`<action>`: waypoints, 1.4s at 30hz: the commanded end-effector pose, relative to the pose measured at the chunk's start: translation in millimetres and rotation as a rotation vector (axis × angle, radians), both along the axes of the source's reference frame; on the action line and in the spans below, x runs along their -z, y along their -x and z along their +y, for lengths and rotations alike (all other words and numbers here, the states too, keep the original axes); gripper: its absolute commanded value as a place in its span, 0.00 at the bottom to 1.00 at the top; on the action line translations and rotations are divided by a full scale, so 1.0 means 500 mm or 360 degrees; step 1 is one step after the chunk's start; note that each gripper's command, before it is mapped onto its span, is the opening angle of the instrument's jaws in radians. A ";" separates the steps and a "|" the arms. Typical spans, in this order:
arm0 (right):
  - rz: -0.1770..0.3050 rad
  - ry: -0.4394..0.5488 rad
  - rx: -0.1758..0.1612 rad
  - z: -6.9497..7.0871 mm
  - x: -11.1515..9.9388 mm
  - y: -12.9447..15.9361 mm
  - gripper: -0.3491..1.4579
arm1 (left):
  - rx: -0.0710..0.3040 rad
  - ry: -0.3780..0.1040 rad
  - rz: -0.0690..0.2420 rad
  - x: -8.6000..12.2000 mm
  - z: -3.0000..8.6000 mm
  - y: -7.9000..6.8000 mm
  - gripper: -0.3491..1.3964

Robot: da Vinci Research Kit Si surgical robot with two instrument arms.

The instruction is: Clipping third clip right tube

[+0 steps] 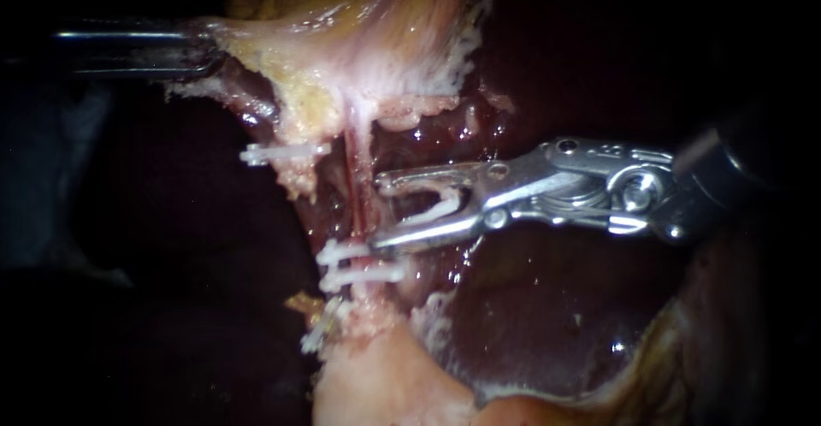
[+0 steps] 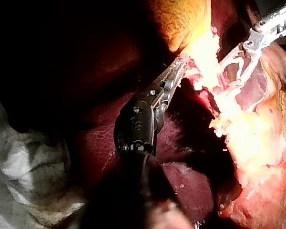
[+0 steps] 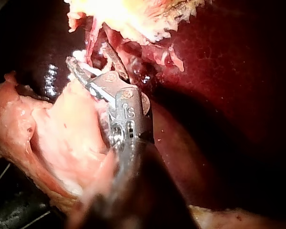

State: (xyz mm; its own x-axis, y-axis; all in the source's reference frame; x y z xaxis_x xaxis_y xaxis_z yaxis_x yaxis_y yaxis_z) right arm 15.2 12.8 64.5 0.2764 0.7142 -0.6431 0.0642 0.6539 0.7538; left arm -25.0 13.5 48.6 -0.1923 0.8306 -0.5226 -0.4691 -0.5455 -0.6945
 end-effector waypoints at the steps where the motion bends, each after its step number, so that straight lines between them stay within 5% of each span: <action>1: 0.0007 -0.0012 -0.0007 0.0000 -0.0001 -0.0006 0.47 | 0.0000 0.0000 0.0000 0.0000 0.0000 0.0000 0.00; 27: 0.0150 -0.0061 -0.0087 0.0007 0.0006 -0.0101 0.47 | 0.0000 0.0000 0.0000 -0.0001 0.0001 0.0000 0.00; 42: 0.0314 -0.0109 -0.0049 0.0001 0.0097 -0.0100 0.47 | 0.0000 0.0000 0.0000 -0.0001 0.0000 0.0000 0.00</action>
